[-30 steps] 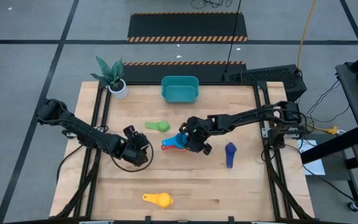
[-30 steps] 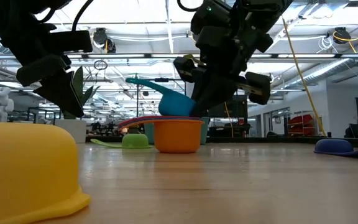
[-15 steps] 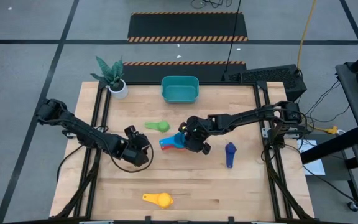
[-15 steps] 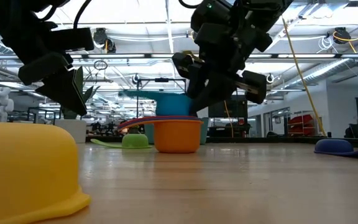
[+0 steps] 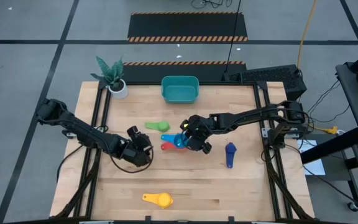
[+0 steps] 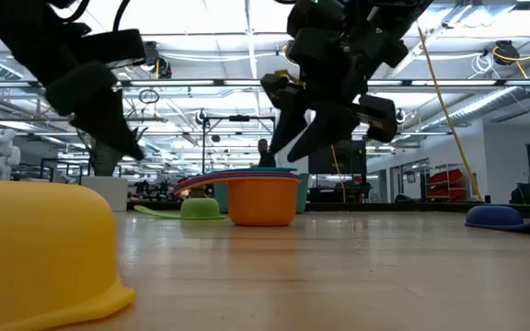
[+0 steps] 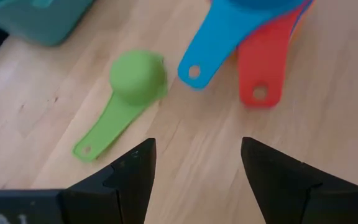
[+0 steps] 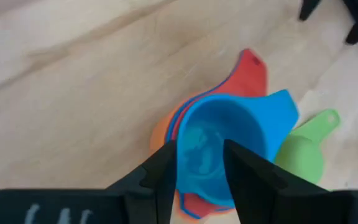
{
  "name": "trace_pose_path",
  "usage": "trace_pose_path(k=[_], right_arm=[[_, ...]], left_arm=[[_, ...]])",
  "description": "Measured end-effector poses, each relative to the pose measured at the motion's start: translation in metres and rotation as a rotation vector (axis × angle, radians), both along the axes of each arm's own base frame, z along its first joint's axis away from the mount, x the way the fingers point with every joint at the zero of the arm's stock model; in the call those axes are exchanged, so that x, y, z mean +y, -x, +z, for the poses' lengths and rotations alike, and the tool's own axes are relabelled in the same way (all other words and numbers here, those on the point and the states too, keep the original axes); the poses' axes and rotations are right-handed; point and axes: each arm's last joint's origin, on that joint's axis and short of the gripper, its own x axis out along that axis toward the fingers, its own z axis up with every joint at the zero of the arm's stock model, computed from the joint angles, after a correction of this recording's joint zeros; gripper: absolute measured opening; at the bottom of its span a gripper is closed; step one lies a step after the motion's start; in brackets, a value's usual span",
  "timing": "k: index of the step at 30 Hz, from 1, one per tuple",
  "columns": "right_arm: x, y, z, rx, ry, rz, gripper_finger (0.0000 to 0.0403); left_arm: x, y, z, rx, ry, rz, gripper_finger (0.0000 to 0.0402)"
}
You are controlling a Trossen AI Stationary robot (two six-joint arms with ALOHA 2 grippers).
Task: Nest measuring cups in basket
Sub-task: Stack the light blue measuring cup on top of the red measuring cup
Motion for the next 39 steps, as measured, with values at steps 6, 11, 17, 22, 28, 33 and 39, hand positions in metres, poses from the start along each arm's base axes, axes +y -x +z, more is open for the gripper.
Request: trace_pose_path(k=[6, 11, 17, 22, 28, 33, 39], right_arm=[[0.008, 0.009, 0.02, -0.007, -0.071, -0.108, 0.0126], [0.022, 0.024, 0.029, 0.038, -0.186, -0.221, 0.0126], [0.047, 0.048, 0.022, 0.072, -0.22, -0.312, 0.0126], [0.062, 0.068, 0.017, 0.07, -0.184, -0.354, 0.0126], [0.067, 0.08, 0.031, -0.005, -0.172, -0.368, 0.0126], [0.071, 0.088, 0.043, -0.034, -0.217, -0.371, 0.0126], [0.077, 0.094, 0.051, -0.055, -0.233, -0.342, 0.0126]], left_arm=[[0.005, -0.011, 0.005, -0.068, -0.027, -0.033, 0.0239], [0.024, -0.023, 0.008, -0.062, -0.004, -0.099, 0.024], [0.04, -0.038, 0.015, -0.131, 0.033, -0.224, 0.0297], [0.049, -0.044, 0.018, -0.157, 0.03, -0.288, 0.0385], [0.069, -0.055, 0.008, -0.171, 0.161, -0.358, 0.0374], [0.084, -0.055, 0.008, -0.17, 0.153, -0.337, 0.0357], [0.104, -0.056, 0.0, -0.156, 0.251, -0.324, 0.0356]])
